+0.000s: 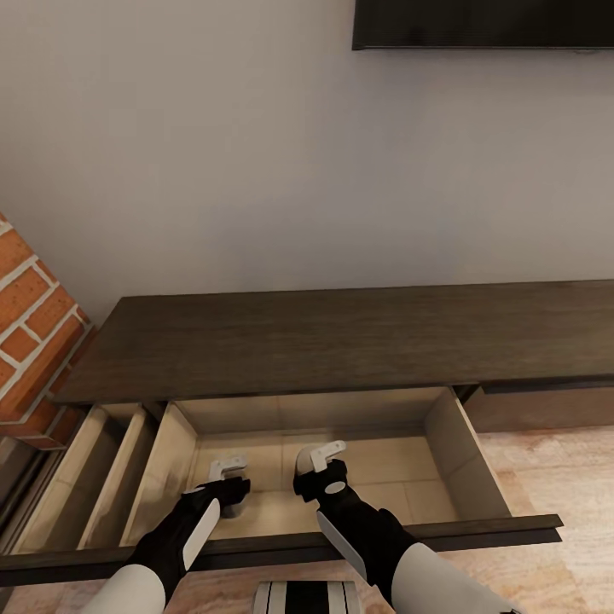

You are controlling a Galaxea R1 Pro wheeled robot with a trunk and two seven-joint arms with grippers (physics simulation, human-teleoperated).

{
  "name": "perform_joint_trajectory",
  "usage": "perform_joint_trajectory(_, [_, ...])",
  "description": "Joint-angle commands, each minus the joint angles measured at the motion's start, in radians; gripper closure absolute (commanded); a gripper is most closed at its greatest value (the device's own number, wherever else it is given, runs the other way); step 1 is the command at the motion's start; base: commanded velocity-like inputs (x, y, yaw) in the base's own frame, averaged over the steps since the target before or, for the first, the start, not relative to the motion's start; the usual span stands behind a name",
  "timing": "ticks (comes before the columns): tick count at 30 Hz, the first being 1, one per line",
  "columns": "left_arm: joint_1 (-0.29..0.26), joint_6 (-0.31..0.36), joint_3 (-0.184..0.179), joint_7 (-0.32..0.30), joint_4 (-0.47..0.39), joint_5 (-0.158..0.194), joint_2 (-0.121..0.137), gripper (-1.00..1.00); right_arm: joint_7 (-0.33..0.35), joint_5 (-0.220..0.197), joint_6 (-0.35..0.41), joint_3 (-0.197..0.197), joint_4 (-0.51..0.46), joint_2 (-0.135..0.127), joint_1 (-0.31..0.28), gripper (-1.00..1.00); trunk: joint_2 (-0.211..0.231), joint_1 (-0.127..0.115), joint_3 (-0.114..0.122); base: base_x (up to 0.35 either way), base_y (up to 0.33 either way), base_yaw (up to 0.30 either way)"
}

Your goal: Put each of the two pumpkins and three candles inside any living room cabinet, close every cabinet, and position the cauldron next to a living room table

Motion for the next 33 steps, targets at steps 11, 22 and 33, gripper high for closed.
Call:
perform_joint_trajectory(11, [0.000,0.000,0.000,-0.001,-0.001,-0.002,0.001,-1.00,0.002,-0.002,-0.001,0.000,0.088,0.000,0.000,1.00,0.000,0.000,0.000,0.000,0.000,0.000])
perform_joint_trajectory(22, [0.000,0.000,0.000,-0.001,-0.001,-0.002,0.000,-1.00,0.002,-0.002,-0.008,0.000,0.122,0.000,0.000,1.00,0.000,0.000,0.000,0.000,0.000,0.000])
perform_joint_trajectory(33, [0.000,0.000,0.000,-0.001,-0.001,-0.002,0.001,-1.00,0.002,0.000,-0.009,0.000,0.113,0.000,0.000,-1.00,0.000,0.000,0.000,0.000,0.000,0.000])
